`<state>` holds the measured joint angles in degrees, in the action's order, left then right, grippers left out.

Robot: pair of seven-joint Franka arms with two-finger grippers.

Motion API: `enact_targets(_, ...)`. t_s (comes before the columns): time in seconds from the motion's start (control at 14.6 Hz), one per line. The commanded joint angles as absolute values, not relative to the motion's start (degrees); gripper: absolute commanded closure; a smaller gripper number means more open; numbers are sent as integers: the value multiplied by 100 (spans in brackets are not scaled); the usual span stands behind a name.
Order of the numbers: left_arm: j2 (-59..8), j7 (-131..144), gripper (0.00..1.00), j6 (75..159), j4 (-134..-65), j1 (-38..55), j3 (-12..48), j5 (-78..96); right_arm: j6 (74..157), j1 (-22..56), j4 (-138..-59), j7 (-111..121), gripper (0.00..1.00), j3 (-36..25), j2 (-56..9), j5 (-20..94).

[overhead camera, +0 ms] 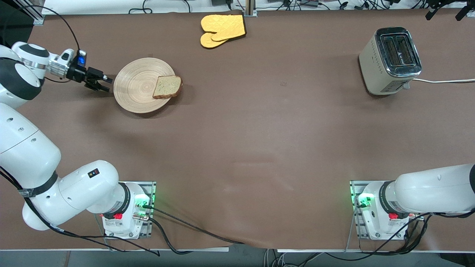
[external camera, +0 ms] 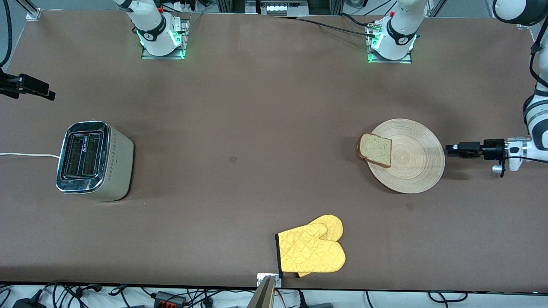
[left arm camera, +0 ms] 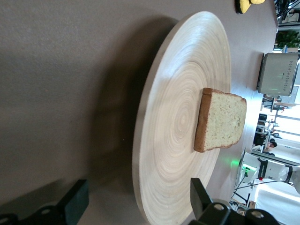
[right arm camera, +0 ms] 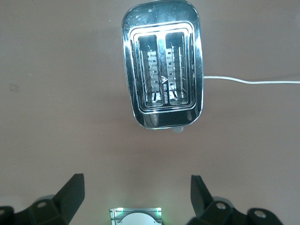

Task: Move plate and put bread in toaster
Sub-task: 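Grip the plate rim with the left gripper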

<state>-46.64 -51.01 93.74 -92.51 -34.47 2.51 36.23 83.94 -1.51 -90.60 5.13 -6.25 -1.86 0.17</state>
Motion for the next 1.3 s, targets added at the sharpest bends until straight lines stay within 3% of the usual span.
enact_targets(0.0, -4702, -5291, 15, 9475, -9491, -3454, 430, 4023, 8314, -237, -8938, 536, 0, -545, -229, 0)
enact_targets(0.07, -4693, -5308, 23, 9475, -9501, -3437, 448, 4095, 8314, -237, -8938, 536, 0, -545, -229, 0)
enact_targets(0.27, -4720, -5300, 67, 9483, -9492, -3340, 448, 4148, 8314, -237, -8938, 536, 0, -545, -229, 0)
enact_targets(0.41, -4720, -5309, 90, 9475, -9492, -3296, 448, 4140, 8314, -237, -8938, 536, 0, -545, -229, 0)
enact_targets(0.55, -4720, -5317, 97, 9413, -9492, -3296, 448, 4122, 8323, -237, -8938, 536, 0, -545, -229, 0)
enact_targets(0.96, -4650, -5203, 99, 8570, -9264, -3208, 501, 4131, 8314, -237, -8938, 536, 0, -545, -229, 0)
enact_targets(1.24, -4632, -4784, 99, 8849, -9105, -2928, 1107, 4446, 8314, -237, -8938, 536, 0, -545, -229, 0)
